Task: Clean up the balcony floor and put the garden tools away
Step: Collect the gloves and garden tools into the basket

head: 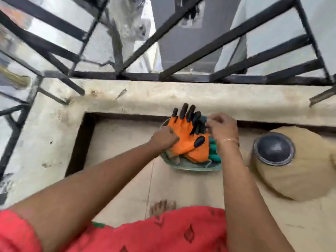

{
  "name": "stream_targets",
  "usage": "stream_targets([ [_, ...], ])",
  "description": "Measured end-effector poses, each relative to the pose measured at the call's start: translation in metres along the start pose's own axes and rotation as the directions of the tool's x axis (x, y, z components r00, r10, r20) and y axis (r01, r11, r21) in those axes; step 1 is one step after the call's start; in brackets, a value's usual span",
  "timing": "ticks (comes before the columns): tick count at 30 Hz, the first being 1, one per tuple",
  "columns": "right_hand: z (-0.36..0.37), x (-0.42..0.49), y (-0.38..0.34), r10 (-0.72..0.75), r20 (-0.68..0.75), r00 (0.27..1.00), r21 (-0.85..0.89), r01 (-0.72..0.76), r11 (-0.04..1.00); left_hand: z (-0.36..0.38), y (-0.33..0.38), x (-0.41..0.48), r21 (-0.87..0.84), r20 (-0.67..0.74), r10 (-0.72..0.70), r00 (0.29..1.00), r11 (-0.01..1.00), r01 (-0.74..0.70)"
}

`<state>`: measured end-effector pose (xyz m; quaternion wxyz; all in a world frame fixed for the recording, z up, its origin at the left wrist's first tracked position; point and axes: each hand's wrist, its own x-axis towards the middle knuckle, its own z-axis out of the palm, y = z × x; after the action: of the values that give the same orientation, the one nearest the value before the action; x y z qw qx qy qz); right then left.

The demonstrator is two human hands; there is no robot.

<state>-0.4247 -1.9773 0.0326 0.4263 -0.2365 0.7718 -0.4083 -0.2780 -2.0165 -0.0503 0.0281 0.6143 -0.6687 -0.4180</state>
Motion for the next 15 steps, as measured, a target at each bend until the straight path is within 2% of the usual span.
stream_targets([
  [2, 0.005, 0.023, 0.002, -0.013, 0.137, 0.991, -0.107, 0.028, 0.994, -0.021, 0.034, -0.018, 0.114, -0.013, 0.012, 1.000, 0.993, -0.011],
  [3, 0.007, 0.032, 0.008, 0.008, 0.208, 0.978, -0.160, 0.026, 0.987, -0.039, 0.046, -0.023, 0.026, -0.031, -0.089, 0.996, 0.996, 0.090],
  [4, 0.011, 0.040, 0.012, 0.034, 0.266, 0.963, -0.212, 0.024, 0.977, -0.045, 0.040, -0.018, 0.014, -0.015, -0.107, 0.994, 0.994, 0.108],
  [5, 0.015, 0.045, 0.016, 0.066, 0.298, 0.952, -0.250, 0.011, 0.968, -0.050, 0.038, -0.018, -0.032, -0.039, -0.062, 0.997, 0.998, 0.061],
  [6, 0.018, 0.049, 0.019, 0.101, 0.325, 0.940, -0.260, -0.013, 0.965, -0.051, 0.043, -0.024, -0.011, -0.016, -0.060, 0.998, 0.998, 0.060],
  [7, 0.021, 0.051, 0.021, 0.127, 0.340, 0.932, -0.272, -0.031, 0.962, -0.054, 0.054, -0.034, -0.072, -0.043, -0.034, 0.999, 0.997, 0.031],
  [9, 0.022, 0.048, 0.023, 0.165, 0.321, 0.932, -0.322, -0.056, 0.945, -0.041, 0.067, -0.047, -0.091, -0.132, 0.038, 0.991, 0.995, -0.050],
  [10, 0.024, 0.043, 0.025, 0.176, 0.315, 0.933, -0.316, -0.071, 0.946, -0.034, 0.057, -0.041, -0.092, -0.228, 0.050, 0.972, 0.993, -0.072],
  [11, 0.025, 0.039, 0.025, 0.191, 0.315, 0.930, -0.295, -0.095, 0.951, -0.036, 0.049, -0.034, -0.148, -0.281, -0.020, 0.960, 0.989, -0.023],
  [12, 0.027, 0.037, 0.025, 0.209, 0.323, 0.923, -0.262, -0.126, 0.957, -0.043, 0.043, -0.025, -0.248, -0.289, -0.145, 0.946, 0.966, 0.072],
  [13, 0.028, 0.034, 0.024, 0.234, 0.331, 0.914, -0.237, -0.160, 0.958, -0.046, 0.031, -0.011, -0.323, -0.266, -0.204, 0.942, 0.940, 0.112],
  [15, 0.036, 0.037, 0.027, 0.260, 0.350, 0.900, -0.184, -0.206, 0.961, -0.052, 0.027, -0.006, -0.409, -0.221, -0.226, 0.949, 0.904, 0.120],
])
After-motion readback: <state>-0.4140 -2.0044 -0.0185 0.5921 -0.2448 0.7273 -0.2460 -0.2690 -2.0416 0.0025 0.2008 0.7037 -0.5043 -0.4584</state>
